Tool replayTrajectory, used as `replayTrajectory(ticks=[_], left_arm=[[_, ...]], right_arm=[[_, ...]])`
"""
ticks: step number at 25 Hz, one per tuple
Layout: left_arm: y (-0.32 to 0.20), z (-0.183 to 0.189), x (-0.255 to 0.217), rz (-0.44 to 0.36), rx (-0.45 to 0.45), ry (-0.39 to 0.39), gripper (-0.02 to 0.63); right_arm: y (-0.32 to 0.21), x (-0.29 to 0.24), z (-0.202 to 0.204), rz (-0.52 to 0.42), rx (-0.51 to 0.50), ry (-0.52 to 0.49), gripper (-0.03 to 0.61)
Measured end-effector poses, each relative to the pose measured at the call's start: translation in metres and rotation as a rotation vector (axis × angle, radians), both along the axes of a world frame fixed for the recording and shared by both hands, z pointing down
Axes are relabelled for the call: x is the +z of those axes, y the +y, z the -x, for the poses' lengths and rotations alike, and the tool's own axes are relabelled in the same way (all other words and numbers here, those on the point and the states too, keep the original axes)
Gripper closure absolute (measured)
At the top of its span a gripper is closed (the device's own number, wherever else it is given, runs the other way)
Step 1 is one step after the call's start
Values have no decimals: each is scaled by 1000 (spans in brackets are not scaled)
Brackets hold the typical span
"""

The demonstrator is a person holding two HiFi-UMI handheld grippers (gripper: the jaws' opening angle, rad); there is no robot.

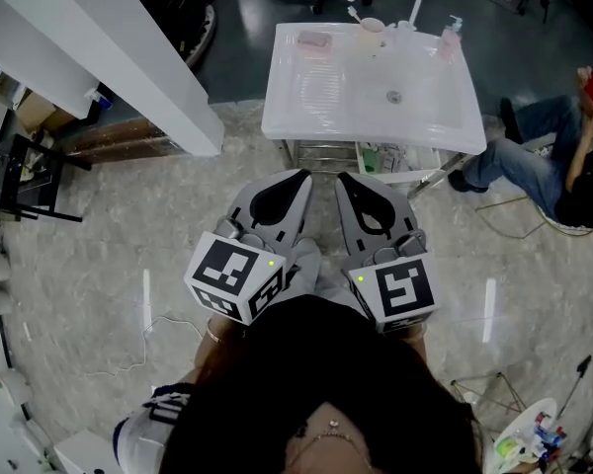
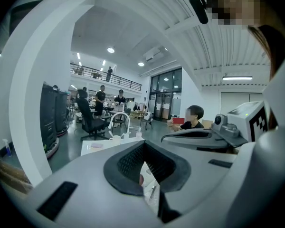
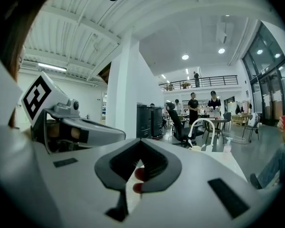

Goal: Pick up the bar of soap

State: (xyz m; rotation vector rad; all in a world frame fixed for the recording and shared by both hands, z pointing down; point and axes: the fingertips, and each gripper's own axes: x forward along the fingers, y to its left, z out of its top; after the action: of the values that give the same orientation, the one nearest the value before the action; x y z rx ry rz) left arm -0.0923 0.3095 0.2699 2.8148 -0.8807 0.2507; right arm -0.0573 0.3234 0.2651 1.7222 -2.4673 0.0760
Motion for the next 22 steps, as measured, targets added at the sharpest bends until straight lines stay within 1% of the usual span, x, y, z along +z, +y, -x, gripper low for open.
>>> replayTrajectory(ticks=[7, 15, 22], left_arm=[[-57, 4, 1, 21, 13, 6, 615], [-82, 11, 4, 21, 23, 7, 615], [-122, 30, 4, 25, 36, 18, 615]], right_arm=[[-57, -3, 1, 5, 24, 17, 580], [-82, 1, 9, 13, 27, 33, 580], [-118, -8, 30, -7, 2, -36, 580]])
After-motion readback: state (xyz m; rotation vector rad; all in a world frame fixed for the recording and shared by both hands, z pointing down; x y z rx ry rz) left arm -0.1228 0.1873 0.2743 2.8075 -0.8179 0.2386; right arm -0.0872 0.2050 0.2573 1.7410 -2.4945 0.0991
